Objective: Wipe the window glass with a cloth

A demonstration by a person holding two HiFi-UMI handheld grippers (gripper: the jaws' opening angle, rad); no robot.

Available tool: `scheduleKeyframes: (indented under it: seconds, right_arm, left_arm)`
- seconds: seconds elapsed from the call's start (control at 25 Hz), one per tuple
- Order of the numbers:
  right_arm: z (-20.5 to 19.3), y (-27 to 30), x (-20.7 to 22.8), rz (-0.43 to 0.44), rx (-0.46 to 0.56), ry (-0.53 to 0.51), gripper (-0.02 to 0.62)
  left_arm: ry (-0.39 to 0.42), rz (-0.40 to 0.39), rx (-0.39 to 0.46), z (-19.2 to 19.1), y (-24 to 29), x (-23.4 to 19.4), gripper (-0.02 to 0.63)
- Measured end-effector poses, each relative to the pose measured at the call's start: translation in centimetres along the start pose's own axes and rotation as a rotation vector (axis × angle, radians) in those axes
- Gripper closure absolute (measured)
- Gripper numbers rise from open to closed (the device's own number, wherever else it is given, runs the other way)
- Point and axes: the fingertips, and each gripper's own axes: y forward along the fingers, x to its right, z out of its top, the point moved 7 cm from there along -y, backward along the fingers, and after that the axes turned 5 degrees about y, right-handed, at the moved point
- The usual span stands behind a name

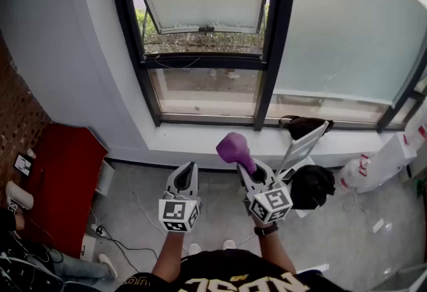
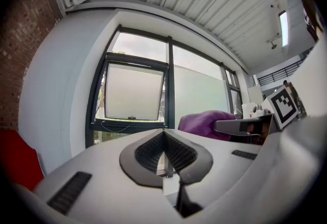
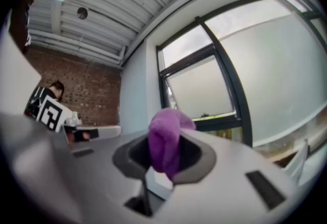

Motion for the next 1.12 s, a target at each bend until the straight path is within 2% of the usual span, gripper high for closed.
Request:
scheduleKeyframes:
  seconds: [0.56, 0.76, 0.92, 1.12]
  right_arm:
    - [0.4, -0.2, 3.1, 0.032, 0.014, 0.007, 0.512]
    - [0.1, 0.3, 3.8, 0.039, 0.018, 0.041, 0.512]
    - [-0.8, 1.2, 4.0, 0.050, 0.006, 0.074, 0.512]
    - [-2.5, 3.5, 3.4, 0.055, -0.039, 0.087, 0.512]
  left_arm:
    - [0.023, 0.007, 0.002, 0.0, 2.1, 2.6, 0.588]
    - [0.040, -0.006, -0.016, -0.1, 2.5, 3.0, 0.588]
    - [0.044, -0.004, -0.033, -0.6, 2.8, 2.5, 0.588]
    - [0.009, 0.008, -0.057, -2.1, 3.7, -0.4, 0.588]
